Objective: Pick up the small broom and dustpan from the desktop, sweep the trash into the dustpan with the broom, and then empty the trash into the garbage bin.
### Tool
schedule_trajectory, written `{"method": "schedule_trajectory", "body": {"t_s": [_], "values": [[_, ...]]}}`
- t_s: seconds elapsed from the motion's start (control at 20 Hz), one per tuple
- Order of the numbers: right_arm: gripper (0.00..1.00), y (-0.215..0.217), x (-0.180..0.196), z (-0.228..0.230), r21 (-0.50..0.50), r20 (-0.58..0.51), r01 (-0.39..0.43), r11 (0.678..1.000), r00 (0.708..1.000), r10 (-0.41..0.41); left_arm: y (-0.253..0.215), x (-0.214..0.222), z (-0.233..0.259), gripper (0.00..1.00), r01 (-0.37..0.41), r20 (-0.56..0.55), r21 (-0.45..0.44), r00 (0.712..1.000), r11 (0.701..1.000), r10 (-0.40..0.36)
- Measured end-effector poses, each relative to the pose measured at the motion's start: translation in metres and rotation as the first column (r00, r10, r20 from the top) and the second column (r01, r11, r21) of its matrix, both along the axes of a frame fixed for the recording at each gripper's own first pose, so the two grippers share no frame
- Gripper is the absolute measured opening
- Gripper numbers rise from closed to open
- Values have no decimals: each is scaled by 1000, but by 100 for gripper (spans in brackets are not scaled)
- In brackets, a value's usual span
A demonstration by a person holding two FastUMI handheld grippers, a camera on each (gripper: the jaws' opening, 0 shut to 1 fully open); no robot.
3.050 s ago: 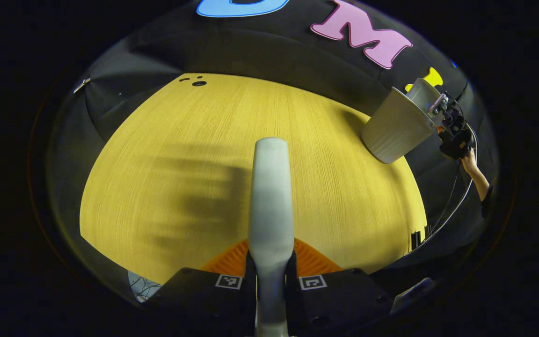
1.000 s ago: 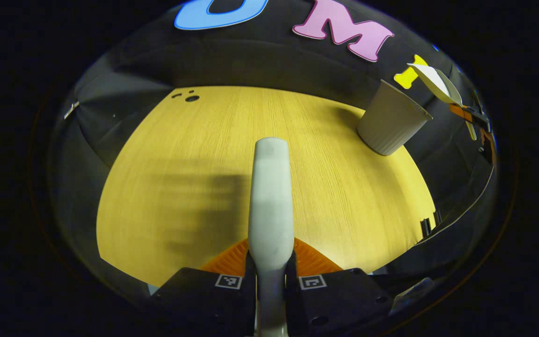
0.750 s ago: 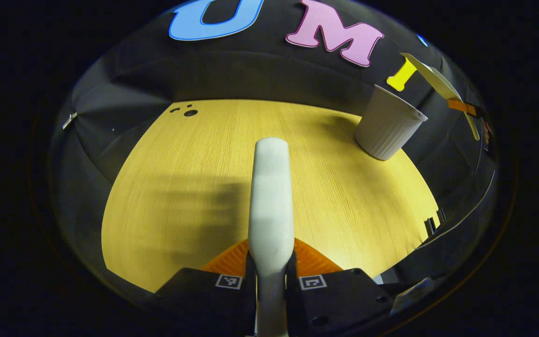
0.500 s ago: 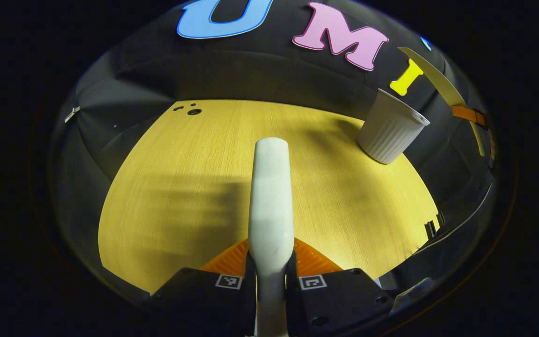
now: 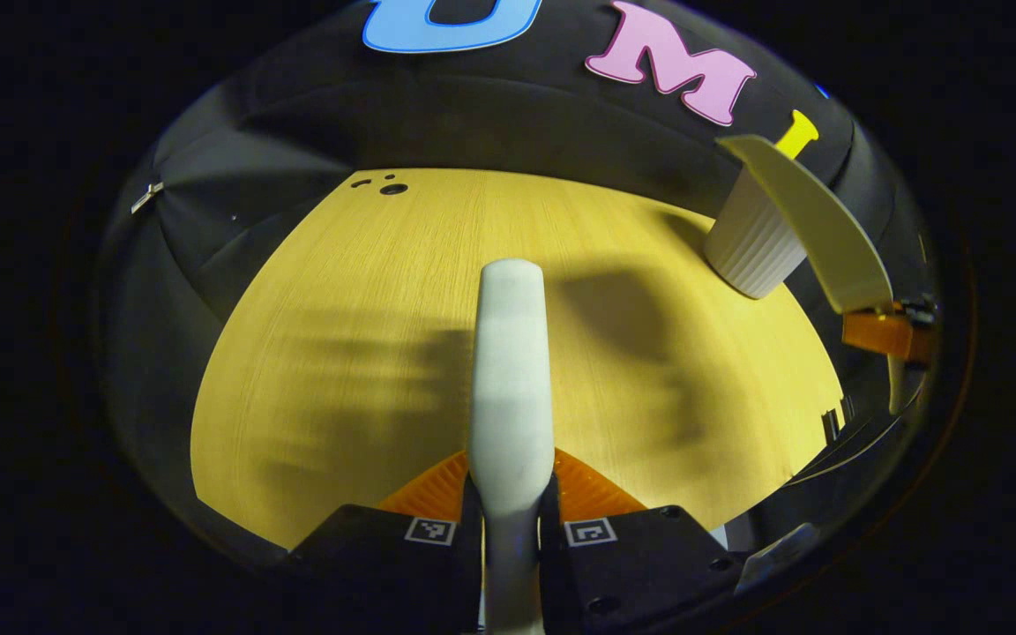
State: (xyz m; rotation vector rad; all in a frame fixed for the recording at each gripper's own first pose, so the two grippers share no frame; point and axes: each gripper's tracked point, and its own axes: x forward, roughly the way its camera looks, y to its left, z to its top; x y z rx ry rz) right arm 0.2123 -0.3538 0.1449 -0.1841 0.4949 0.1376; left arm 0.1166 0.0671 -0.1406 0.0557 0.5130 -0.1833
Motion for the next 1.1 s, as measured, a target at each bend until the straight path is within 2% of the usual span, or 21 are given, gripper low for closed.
{"method": "schedule_trajectory", "body": {"t_s": [0.1,0.15,0.2,0.5,0.65,0.7,0.9,0.95,1.0,1.1], "values": [[35,-7,-1,-11,23,-52,25,999,998,-24,2,6,-7,30,-13,-19,4,1000,1000,14],[32,-11,1,-19,37,-77,41,998,996,-38,2,7,-11,29,-22,-31,7,999,1000,22],[35,-15,-3,-33,42,-102,59,997,993,-54,2,9,-14,30,-30,-41,13,999,999,31],[35,-36,-14,-94,54,-223,146,988,966,-131,-4,31,-27,31,-38,-73,63,996,997,43],[32,-43,-12,-114,65,-254,184,981,953,-162,3,42,-33,30,-80,-106,111,990,991,92],[35,-44,-15,-122,73,-268,193,978,949,-168,3,45,-34,30,-86,-113,111,989,990,99],[35,-43,-10,-138,72,-301,203,977,938,-173,2,52,-37,32,-94,-124,145,986,985,113],[32,-43,-8,-139,66,-305,206,976,936,-177,1,51,-36,32,-94,-122,156,986,983,114],[35,-42,-7,-137,58,-301,205,977,937,-179,0,52,-36,31,-92,-121,161,986,983,112],[39,-39,4,-137,48,-299,198,979,938,-175,-3,55,-39,34,-91,-129,160,985,983,112]]}}
